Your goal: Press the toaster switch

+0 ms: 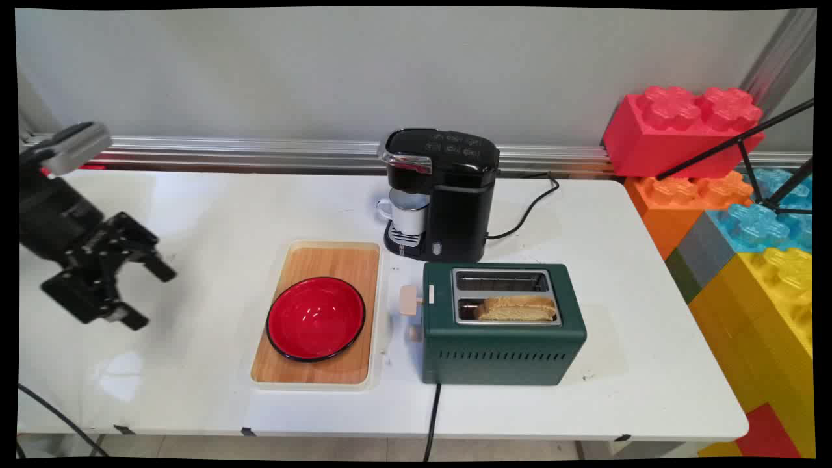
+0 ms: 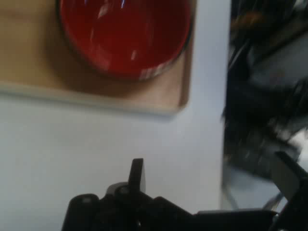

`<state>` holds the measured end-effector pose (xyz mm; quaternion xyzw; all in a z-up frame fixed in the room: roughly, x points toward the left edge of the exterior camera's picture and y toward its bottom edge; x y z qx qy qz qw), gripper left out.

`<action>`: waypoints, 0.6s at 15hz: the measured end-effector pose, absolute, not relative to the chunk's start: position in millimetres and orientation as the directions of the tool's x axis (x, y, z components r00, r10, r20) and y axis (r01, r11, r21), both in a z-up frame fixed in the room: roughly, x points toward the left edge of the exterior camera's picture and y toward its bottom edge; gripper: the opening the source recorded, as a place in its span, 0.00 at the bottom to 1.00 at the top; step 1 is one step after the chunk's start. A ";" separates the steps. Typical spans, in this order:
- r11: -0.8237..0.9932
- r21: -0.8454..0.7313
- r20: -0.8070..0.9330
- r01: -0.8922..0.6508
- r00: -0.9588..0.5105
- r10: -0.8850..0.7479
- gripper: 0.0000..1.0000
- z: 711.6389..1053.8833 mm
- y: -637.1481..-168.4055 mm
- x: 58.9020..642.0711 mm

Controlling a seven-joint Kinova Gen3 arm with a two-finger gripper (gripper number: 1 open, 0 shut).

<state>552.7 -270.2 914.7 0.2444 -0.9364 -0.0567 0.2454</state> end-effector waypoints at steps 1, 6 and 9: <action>0.870 0.239 0.449 -0.430 -0.746 -0.492 1.00 916.1 -271.8 546.3; 0.859 0.300 0.566 -0.415 -0.648 -0.510 1.00 925.9 -289.4 497.3; 0.869 0.304 0.619 -0.391 -0.613 -0.492 1.00 928.3 -300.5 471.1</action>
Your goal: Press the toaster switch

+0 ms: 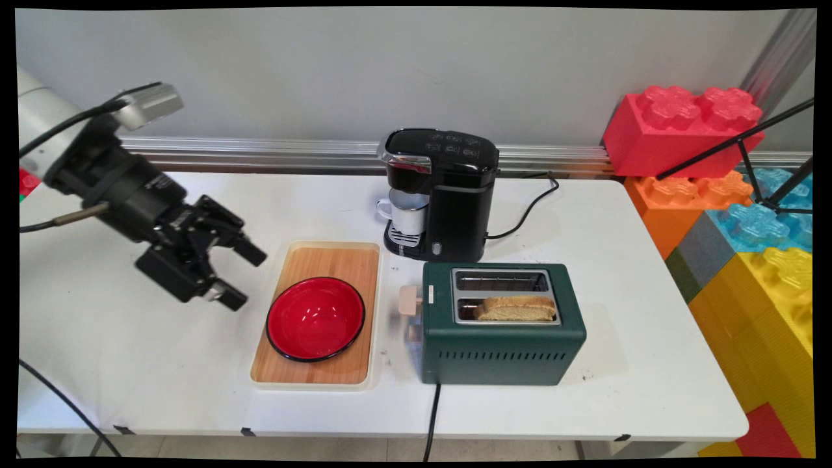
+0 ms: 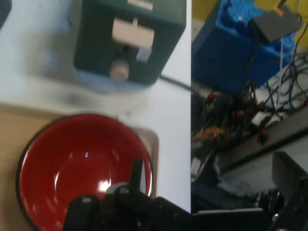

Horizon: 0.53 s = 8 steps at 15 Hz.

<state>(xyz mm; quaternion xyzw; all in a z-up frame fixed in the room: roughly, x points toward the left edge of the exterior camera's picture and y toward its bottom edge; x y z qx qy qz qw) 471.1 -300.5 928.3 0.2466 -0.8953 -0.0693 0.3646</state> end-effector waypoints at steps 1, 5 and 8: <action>0.872 0.302 0.630 -0.386 -0.606 -0.486 1.00 929.0 -303.2 465.3; 0.901 0.241 0.668 -0.360 -0.612 -0.423 0.00 936.6 -308.6 450.9; 0.918 0.196 0.683 -0.344 -0.624 -0.380 0.00 942.0 -310.1 444.1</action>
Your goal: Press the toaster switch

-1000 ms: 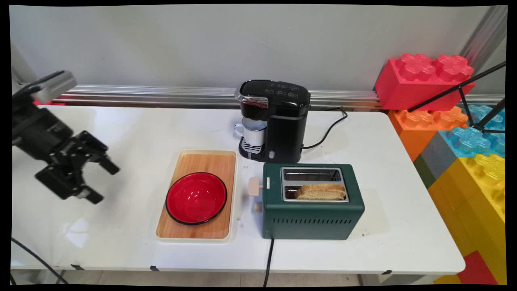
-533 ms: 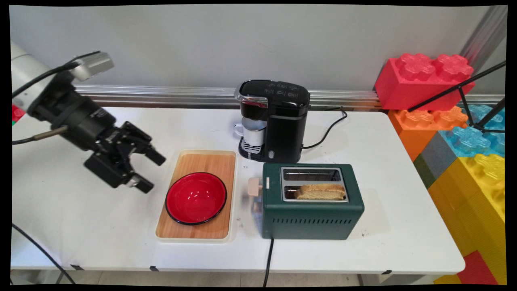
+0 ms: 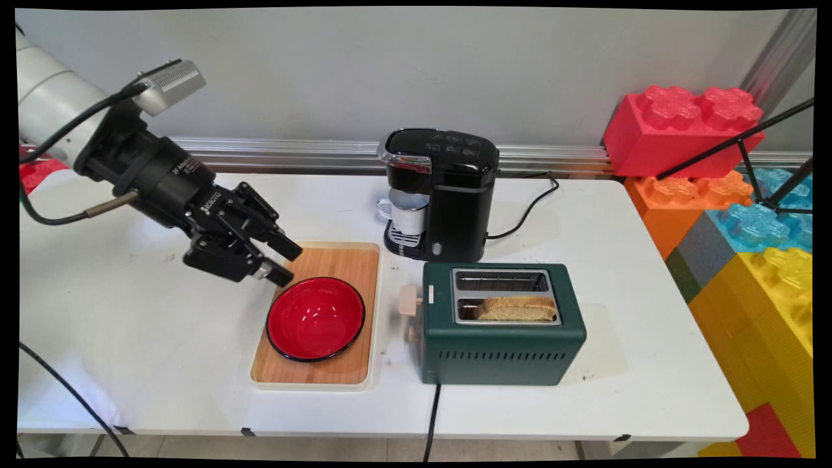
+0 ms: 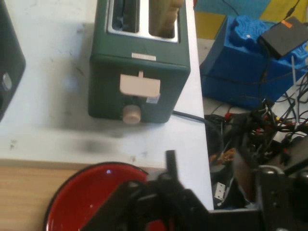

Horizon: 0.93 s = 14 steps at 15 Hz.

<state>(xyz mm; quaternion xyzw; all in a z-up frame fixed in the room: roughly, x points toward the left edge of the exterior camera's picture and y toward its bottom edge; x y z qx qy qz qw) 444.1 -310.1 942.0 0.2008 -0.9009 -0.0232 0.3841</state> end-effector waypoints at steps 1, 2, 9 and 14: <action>0.922 0.184 0.686 -0.339 -0.627 -0.368 0.00 943.4 -310.7 441.8; 0.925 0.175 0.689 -0.336 -0.629 -0.359 0.00 944.3 -311.4 439.9; 0.940 0.129 0.710 -0.317 -0.632 -0.311 0.00 944.3 -323.4 423.8; 0.946 0.111 0.732 -0.305 -0.618 -0.285 0.00 920.1 -331.0 409.4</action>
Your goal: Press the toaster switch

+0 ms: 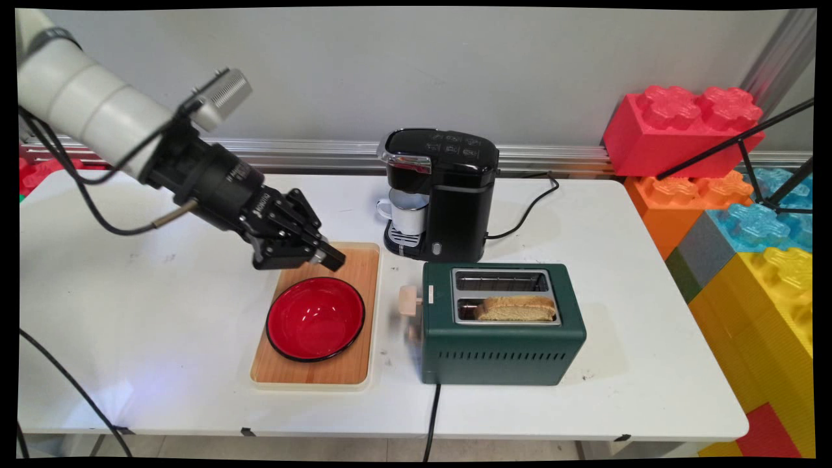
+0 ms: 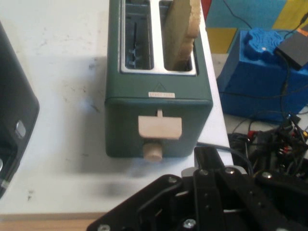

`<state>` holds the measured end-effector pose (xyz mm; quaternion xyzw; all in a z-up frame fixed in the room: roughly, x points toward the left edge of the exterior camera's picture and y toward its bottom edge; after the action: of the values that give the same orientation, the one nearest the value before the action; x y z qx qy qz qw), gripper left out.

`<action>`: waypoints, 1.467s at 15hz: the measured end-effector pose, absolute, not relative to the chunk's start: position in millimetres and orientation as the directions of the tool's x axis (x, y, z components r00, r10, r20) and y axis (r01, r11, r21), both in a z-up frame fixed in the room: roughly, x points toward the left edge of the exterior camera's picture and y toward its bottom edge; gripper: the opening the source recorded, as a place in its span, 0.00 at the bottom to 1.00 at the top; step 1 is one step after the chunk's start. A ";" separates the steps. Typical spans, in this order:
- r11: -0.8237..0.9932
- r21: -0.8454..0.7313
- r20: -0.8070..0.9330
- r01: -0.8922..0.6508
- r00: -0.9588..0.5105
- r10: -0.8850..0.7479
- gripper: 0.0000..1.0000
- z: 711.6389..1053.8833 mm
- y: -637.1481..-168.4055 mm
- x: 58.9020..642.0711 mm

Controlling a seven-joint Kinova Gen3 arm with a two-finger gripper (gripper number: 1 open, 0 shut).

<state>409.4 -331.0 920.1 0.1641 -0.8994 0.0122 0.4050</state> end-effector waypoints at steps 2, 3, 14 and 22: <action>0.947 0.105 0.741 -0.303 -0.611 -0.278 0.00 903.8 -332.0 402.9; 0.948 0.103 0.745 -0.302 -0.608 -0.274 0.00 897.0 -332.2 400.1; 0.951 0.078 0.806 -0.300 -0.543 -0.237 0.00 843.9 -340.2 371.6; 0.947 0.071 0.821 -0.313 -0.521 -0.234 0.00 818.7 -347.0 360.8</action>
<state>360.8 -347.0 818.7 0.1571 -0.8710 0.0429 0.4635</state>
